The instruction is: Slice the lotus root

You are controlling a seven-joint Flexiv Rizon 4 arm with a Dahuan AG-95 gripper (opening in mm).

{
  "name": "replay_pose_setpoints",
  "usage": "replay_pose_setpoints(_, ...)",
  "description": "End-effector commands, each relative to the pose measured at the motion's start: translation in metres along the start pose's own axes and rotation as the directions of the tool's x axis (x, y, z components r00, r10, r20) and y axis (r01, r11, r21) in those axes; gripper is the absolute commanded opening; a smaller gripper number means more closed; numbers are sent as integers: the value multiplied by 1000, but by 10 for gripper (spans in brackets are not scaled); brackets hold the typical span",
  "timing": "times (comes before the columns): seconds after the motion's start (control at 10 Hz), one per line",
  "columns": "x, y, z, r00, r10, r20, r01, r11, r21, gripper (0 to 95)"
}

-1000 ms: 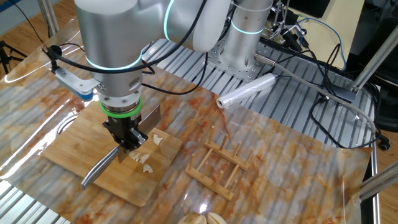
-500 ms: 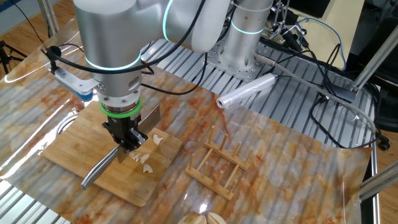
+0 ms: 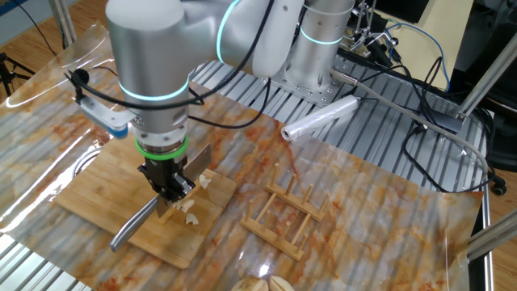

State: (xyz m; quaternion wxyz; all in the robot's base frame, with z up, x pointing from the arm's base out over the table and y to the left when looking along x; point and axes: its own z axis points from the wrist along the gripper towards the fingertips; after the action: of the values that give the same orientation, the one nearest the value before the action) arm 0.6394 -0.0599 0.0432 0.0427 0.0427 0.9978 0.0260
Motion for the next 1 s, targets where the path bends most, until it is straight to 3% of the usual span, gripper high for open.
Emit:
replay_pose_setpoints(0.1, 1, 1, 2, 1000, 6, 4, -6, 1000, -5, 0)
replay_pose_setpoints(1.0, 2, -5, -13, 1000, 1, -6, -1, 1000, 6, 0)
